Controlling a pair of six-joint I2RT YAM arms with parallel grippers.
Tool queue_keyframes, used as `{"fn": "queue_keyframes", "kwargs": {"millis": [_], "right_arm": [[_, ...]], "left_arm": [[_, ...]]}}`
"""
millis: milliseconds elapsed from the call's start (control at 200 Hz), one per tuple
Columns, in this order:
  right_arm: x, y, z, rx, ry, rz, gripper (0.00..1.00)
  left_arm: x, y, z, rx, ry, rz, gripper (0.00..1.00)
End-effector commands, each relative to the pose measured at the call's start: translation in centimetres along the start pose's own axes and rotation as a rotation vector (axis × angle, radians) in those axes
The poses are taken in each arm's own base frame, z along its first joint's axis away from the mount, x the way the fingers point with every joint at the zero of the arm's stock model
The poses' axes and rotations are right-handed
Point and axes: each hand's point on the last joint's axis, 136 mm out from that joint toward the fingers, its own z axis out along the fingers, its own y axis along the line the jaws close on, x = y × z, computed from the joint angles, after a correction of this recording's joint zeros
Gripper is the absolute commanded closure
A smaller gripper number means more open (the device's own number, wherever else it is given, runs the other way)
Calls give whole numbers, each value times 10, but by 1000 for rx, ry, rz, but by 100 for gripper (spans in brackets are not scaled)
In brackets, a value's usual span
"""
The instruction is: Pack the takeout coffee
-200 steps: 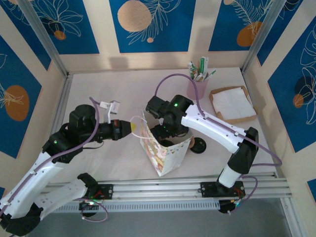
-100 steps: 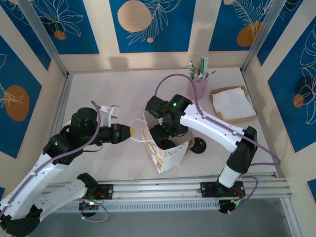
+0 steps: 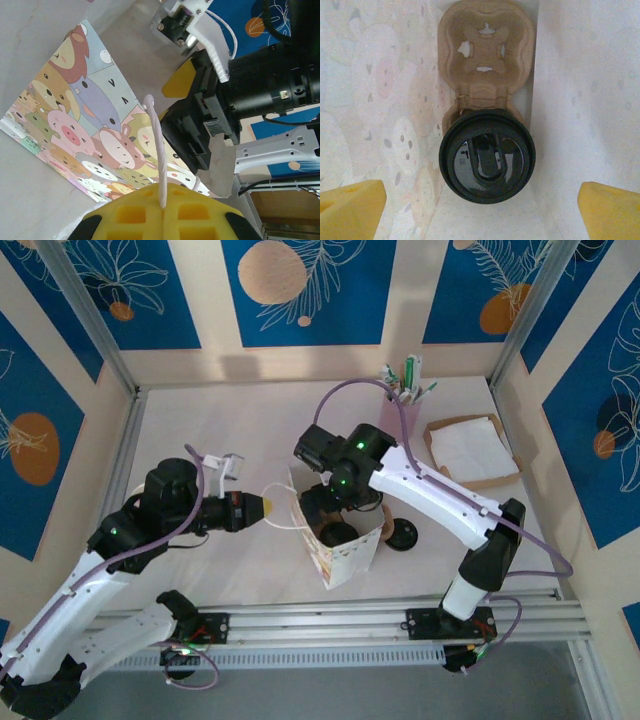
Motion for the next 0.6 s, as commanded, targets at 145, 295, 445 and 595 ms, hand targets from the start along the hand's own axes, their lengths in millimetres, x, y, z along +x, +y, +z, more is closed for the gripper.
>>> {"fn": "queue_keyframes", "kwargs": {"millis": [145,295,445,595], "right_arm": [[3,0,-25,24,-33,3,9],[4,0,-36,35,-55,-1,12],[5,0,-44,40,-72,-4,18],[6,0,-52,42,-90,-4,26]], "left_arm": [[2,1,-2,-11,-3,20,78],[0,0,-3,-11,-10,24,70],[1,0,-3,-11,-11,22,65],[0,-1,-6,-13,-20,25,56]]}}
